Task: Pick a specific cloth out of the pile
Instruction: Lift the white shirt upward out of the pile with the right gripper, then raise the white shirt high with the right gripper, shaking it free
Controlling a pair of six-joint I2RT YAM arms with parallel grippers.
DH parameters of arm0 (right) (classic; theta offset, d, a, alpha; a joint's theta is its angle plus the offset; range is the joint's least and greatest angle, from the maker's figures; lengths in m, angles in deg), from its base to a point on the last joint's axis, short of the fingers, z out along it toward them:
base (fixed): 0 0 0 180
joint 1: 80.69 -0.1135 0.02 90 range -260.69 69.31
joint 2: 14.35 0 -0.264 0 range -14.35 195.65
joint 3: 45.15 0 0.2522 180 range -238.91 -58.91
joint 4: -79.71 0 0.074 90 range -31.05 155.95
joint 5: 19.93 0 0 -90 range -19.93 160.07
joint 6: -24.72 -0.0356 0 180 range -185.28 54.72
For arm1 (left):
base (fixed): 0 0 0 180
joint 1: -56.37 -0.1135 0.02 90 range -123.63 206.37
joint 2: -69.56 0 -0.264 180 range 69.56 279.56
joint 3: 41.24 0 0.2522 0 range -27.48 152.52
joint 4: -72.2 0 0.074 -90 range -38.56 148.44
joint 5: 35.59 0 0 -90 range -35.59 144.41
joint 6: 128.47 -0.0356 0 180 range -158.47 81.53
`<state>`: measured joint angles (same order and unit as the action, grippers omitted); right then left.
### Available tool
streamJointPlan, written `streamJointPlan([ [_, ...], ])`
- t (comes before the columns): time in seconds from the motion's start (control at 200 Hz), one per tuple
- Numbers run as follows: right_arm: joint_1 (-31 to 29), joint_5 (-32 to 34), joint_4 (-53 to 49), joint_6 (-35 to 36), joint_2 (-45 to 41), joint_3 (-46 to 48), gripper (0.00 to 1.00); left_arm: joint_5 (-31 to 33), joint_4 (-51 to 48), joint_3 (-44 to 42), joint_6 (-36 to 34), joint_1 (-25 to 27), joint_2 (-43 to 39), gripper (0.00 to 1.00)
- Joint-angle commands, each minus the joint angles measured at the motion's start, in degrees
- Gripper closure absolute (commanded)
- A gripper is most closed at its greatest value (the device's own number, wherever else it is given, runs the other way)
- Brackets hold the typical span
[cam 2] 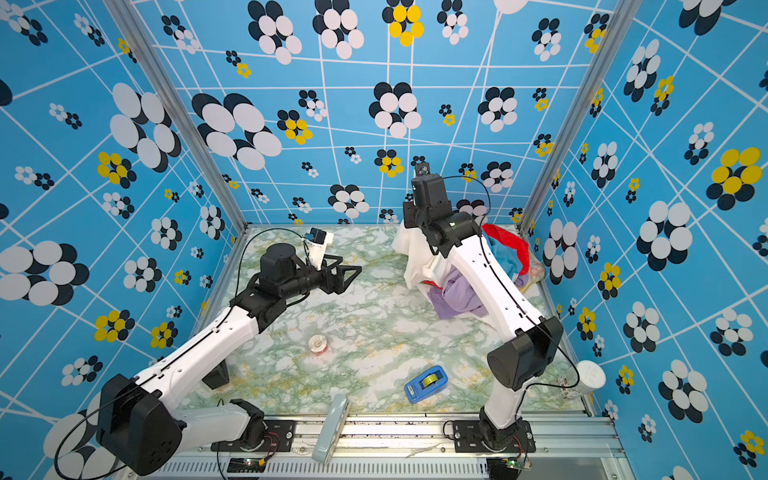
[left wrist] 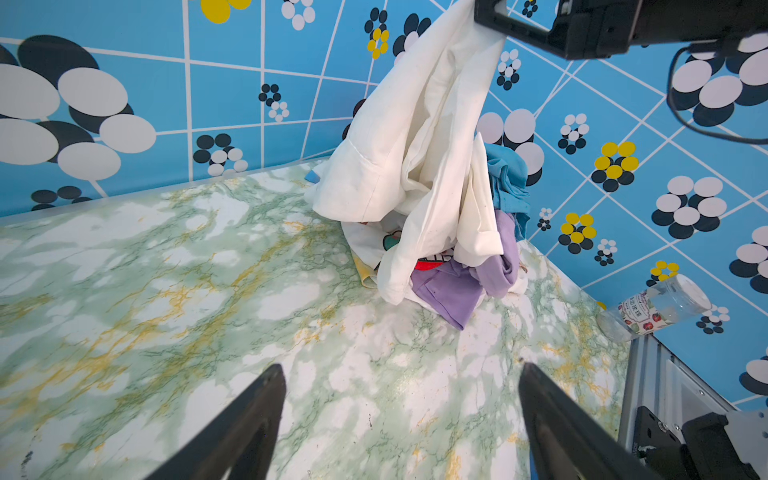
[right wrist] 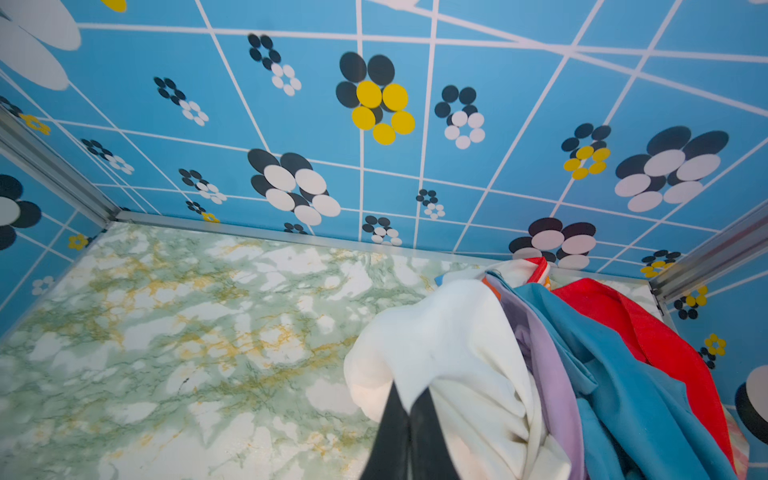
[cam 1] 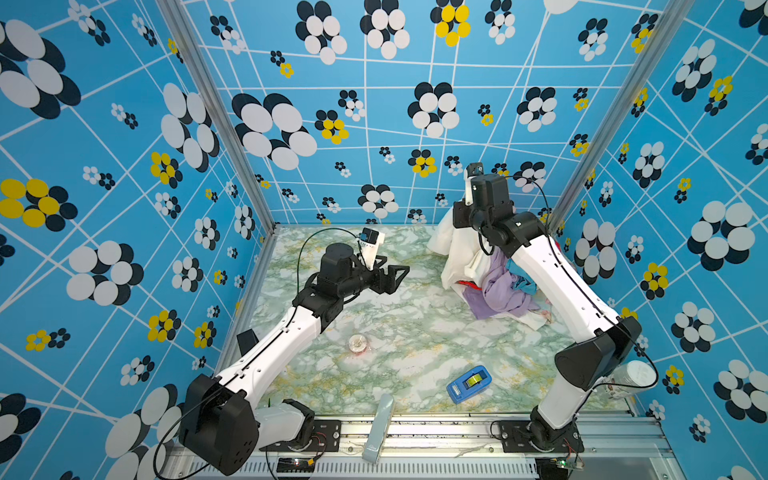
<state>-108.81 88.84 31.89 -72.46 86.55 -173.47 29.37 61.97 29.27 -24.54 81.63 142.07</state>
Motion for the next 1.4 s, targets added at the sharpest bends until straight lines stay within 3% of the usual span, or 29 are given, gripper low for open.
streamJointPlan([
  [0.0, -1.05, -3.42, 3.19, 0.88, 0.67, -4.22, 1.00, 0.82, 1.48, -1.10, -0.33, 0.14, -1.66, 0.11],
  [0.24, -1.06, -3.51, 2.26, 2.53, 2.91, -8.80, 1.00, 1.39, 1.41, -1.57, -0.57, 0.14, -2.28, 0.11],
  [0.535, 0.15, 5.05, -1.84, 8.80, 7.46, -20.40, 1.00, 1.92, 1.31, -1.54, -0.79, 0.15, -2.41, 0.10],
  [1.399, 8.40, 1.55, 1.78, 8.99, 11.39, -32.74, 1.00, 2.34, 1.03, -0.77, -0.51, 0.05, -1.23, 0.10],
])
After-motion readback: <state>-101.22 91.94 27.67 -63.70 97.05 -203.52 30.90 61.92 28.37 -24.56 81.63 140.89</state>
